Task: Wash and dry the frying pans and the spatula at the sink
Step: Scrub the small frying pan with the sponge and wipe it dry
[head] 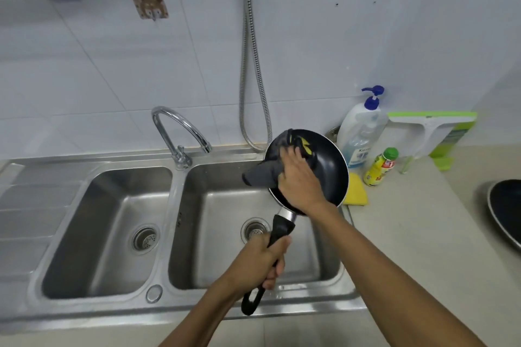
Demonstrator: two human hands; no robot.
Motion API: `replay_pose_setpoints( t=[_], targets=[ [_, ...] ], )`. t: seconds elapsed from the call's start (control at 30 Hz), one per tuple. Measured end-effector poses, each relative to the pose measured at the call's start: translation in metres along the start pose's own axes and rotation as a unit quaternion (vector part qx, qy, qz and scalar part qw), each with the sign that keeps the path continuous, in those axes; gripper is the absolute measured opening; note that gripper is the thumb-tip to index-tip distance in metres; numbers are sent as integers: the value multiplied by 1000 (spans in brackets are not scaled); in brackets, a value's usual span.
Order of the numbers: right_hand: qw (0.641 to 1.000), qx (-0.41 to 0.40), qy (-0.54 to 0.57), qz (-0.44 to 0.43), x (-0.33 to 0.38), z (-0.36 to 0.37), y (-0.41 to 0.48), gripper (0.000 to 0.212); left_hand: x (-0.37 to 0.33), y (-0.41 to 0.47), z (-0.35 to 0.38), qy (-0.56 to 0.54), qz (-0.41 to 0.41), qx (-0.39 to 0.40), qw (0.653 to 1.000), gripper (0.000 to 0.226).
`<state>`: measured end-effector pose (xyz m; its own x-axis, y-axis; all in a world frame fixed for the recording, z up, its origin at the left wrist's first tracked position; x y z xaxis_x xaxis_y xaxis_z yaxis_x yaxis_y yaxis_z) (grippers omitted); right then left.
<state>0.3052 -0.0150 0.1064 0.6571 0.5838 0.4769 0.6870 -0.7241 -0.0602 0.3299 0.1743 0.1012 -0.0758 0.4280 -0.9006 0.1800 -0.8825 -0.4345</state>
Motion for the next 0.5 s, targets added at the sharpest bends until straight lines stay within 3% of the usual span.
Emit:
replay_pose_setpoints(
  t=[0.07,0.17,0.27,0.33,0.4,0.5],
  targets=[
    [991,-30,-132,-1,-30,-9,17,75,-6,3,-6,-12,17,-26,999,38],
    [972,11,-232,-32,-55,-12,-3,64,-7,5,-23,-9,21,-48,999,43],
    [992,97,-73,-44,-32,-4,-51,63,0,4,-23,21,4,-32,999,46],
    [993,92,51,-62,-2,-1,-61,66,4,5,-15,53,-2,-15,998,45],
    [997,33,58,-41,5,-1,-37,71,4,8,-6,78,3,0,997,37],
    [996,-49,-81,-2,-30,-7,10,76,-4,10,-6,63,15,-19,998,33]
  ],
)
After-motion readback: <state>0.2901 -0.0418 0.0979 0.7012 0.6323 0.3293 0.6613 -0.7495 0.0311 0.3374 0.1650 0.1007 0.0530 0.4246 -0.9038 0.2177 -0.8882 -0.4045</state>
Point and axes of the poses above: each hand's wrist, its own y-axis towards the middle knuckle, its own z-axis out of the palm, x = y × z, the point moved 2 cm from there along y, towards the middle knuckle, and after that the axes turned 3 degrees about z, right-handed, at the moved point
